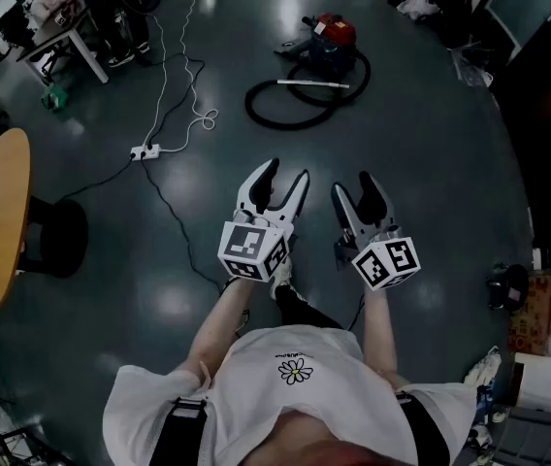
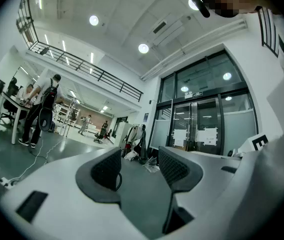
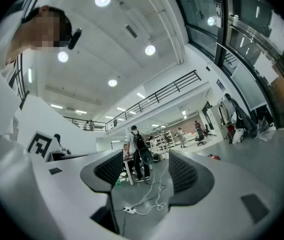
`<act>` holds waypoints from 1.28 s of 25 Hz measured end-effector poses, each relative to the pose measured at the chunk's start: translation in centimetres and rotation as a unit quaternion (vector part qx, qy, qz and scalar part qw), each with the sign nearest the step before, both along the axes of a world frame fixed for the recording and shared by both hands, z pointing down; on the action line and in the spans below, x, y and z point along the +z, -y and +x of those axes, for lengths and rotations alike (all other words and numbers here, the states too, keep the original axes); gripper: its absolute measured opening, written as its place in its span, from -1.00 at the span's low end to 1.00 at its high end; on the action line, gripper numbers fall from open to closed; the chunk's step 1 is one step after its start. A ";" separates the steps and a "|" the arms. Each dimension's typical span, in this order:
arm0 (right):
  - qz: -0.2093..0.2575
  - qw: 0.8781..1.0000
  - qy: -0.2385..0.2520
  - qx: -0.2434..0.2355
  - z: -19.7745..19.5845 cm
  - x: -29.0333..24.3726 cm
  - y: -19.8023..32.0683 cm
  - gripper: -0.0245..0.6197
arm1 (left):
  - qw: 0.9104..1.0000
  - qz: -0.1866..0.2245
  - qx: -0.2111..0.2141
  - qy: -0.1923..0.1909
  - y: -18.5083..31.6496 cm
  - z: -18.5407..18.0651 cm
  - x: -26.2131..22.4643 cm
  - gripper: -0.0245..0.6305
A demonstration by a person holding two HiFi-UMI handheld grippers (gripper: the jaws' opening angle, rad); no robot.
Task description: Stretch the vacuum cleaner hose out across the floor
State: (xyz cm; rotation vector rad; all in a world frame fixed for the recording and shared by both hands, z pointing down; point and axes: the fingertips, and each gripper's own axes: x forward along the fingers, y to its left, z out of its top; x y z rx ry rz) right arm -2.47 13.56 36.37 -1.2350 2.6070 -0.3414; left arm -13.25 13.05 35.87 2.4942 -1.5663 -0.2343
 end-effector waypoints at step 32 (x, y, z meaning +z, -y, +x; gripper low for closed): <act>-0.085 0.986 -0.143 -0.012 -0.2 5.4 71.3 -0.08 | 0.995 -0.056 0.076 -0.041 72.5 0.0 4.3 -0.27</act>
